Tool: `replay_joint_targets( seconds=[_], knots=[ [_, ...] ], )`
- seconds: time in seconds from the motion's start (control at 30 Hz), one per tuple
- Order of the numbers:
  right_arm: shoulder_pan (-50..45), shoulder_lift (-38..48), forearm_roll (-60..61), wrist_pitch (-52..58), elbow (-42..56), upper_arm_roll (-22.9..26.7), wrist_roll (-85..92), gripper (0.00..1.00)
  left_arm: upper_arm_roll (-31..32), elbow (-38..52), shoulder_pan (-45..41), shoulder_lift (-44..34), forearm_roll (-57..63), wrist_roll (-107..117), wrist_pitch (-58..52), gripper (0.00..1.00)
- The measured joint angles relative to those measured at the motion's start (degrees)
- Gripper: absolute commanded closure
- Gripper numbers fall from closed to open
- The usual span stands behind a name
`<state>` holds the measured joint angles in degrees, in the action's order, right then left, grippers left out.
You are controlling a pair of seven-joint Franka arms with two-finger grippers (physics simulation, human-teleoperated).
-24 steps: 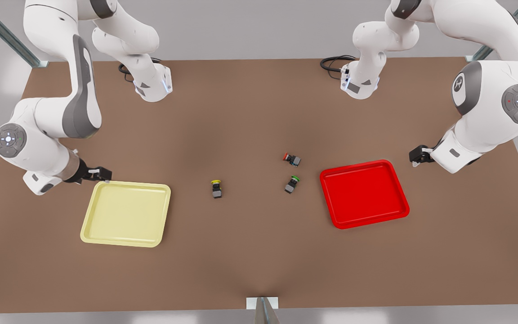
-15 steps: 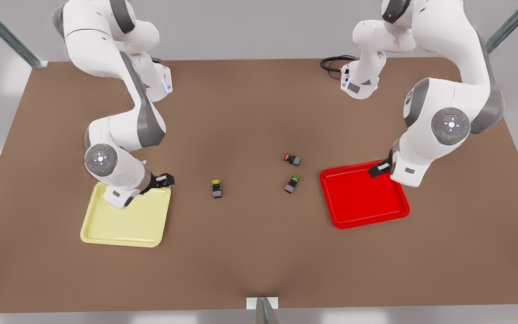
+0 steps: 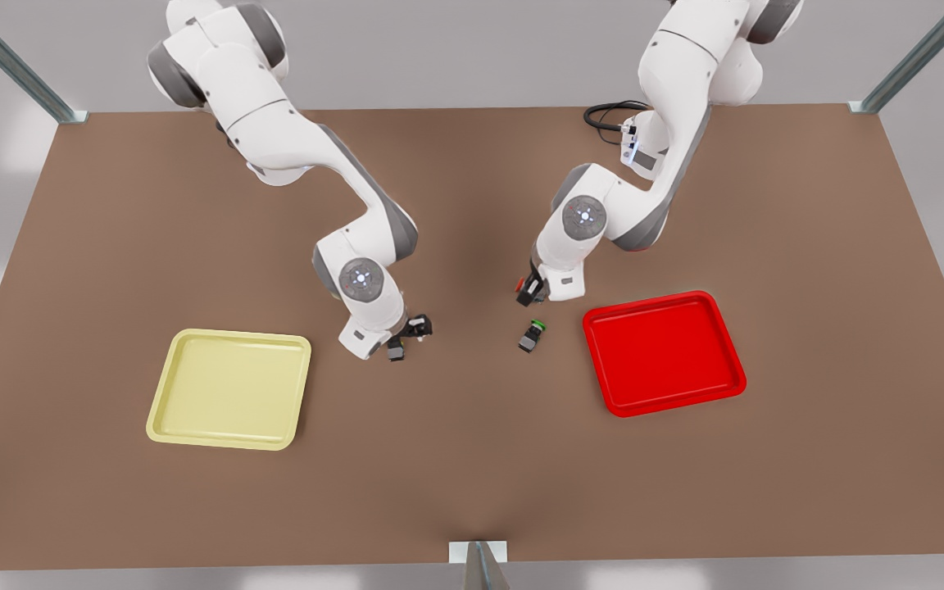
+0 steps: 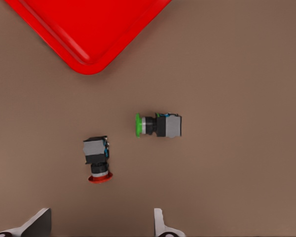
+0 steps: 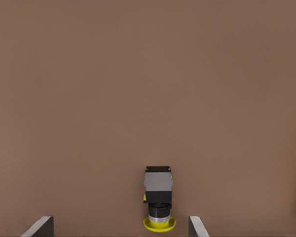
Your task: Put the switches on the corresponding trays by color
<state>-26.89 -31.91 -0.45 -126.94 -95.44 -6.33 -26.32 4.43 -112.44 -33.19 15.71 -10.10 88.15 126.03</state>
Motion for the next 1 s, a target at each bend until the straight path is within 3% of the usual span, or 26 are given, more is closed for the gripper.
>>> replay_joint_targets(
  seconds=[0.17, 0.67, 0.7, 0.83, 1.0],
  knots=[
    [-0.2, -7.2, -0.8, -4.1, 1.2, 1.5, 0.6, 0.00, -0.1, -3.7, 0.1, 1.4, -0.3, 0.2, 2.7, 0.00],
    [-0.2, -9.6, 0.0, -6.6, -1.3, 2.6, -0.1, 0.00, -0.2, -12.0, -2.4, 6.2, -0.3, 2.5, 17.3, 0.00],
    [-0.3, -9.6, 0.0, -6.6, -1.7, 2.6, -0.1, 0.05, -0.2, -12.1, -2.5, 6.7, -0.3, 2.5, 17.9, 0.00],
    [-0.3, -9.4, 0.0, -6.3, -1.2, 2.4, -0.2, 0.38, -0.4, -13.5, -2.5, 7.9, -0.3, 2.5, 20.2, 0.00],
    [-0.5, -10.1, 0.1, -6.7, -1.1, 2.4, -0.5, 0.41, -0.5, -13.5, -2.5, 8.8, -0.3, 2.5, 21.0, 0.00]
  ],
)
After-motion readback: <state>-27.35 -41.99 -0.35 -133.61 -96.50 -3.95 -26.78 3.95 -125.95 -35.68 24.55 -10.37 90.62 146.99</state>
